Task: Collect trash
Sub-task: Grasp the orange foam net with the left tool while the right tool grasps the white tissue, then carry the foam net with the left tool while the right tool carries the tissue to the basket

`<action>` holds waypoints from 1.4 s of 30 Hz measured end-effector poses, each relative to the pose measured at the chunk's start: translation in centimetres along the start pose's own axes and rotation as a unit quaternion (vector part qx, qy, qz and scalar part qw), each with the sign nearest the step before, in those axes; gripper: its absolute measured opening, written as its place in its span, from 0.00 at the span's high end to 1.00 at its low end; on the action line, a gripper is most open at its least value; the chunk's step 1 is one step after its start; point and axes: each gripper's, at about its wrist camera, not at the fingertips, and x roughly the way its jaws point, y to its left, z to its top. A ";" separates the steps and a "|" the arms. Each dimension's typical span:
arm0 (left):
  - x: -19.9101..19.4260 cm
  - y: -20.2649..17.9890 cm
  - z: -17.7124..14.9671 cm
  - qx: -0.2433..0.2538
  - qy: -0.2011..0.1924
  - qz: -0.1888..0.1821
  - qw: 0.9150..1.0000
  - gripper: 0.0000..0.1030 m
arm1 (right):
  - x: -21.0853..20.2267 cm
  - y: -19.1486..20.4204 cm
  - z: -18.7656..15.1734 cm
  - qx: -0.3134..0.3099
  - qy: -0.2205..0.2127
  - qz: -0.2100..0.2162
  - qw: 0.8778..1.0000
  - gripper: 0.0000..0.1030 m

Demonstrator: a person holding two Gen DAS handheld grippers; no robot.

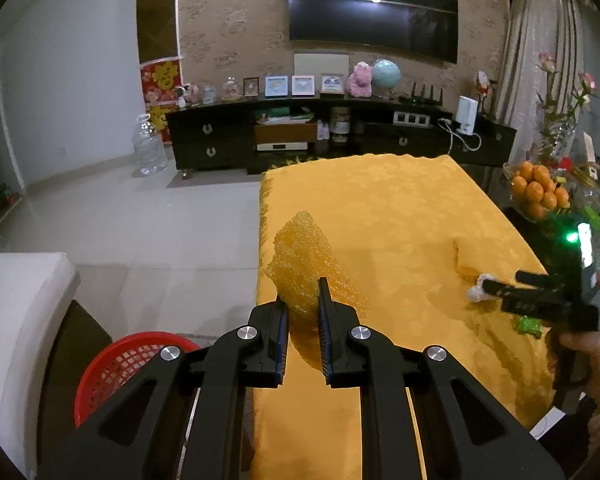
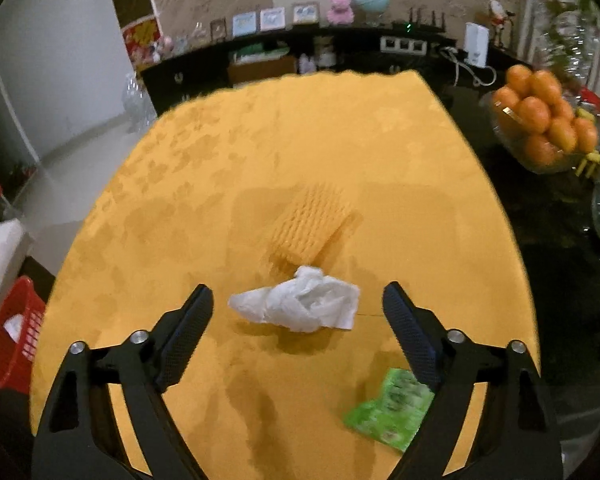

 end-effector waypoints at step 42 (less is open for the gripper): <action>-2.0 5.6 -1.1 -0.064 -0.008 0.064 0.996 0.88 | -7.6 5.6 2.2 -0.033 -0.086 0.067 0.994 0.66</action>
